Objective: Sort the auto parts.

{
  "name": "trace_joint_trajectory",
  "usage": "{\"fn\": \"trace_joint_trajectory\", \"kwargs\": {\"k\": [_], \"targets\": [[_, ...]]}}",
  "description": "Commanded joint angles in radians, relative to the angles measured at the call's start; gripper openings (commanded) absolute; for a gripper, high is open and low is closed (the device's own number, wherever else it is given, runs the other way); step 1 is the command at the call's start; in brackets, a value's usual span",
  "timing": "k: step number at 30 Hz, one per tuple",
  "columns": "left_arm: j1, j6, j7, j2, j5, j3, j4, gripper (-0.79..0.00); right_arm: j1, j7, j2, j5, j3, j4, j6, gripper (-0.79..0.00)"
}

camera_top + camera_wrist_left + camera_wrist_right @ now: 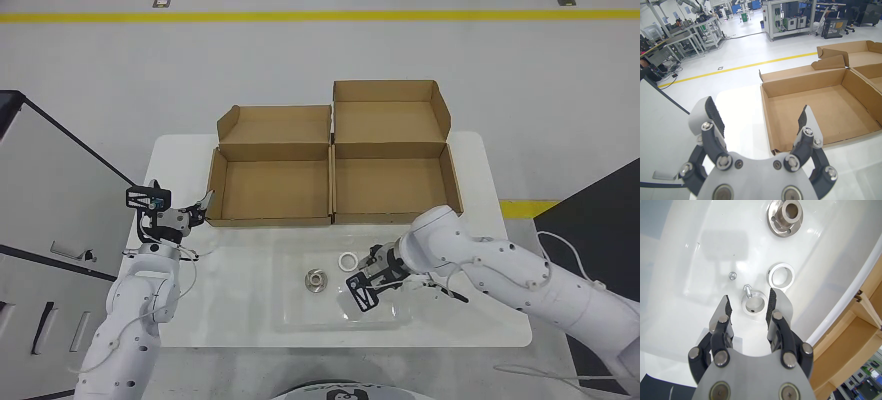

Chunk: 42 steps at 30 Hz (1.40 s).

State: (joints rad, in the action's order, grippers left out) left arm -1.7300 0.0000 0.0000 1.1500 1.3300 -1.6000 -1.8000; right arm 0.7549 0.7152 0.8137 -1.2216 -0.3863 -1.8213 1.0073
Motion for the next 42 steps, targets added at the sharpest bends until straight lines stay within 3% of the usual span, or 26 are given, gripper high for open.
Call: {"fn": "trace_joint_trajectory", "kwargs": {"k": [1, 6, 42], "targets": [[0.0, 0.0, 0.0, 0.0, 0.0, 0.0, 0.0, 0.0, 0.002, -0.003, 0.002, -0.005, -0.001, 0.003, 0.001, -0.345], [0.0, 0.0, 0.0, 0.0, 0.0, 0.0, 0.0, 0.0, 0.009, -0.01, 0.007, -0.011, -0.004, 0.016, 0.001, -0.391], [0.0, 0.0, 0.0, 0.0, 0.0, 0.0, 0.0, 0.0, 0.051, -0.009, 0.026, -0.039, -0.034, 0.041, 0.005, -0.453]]}}
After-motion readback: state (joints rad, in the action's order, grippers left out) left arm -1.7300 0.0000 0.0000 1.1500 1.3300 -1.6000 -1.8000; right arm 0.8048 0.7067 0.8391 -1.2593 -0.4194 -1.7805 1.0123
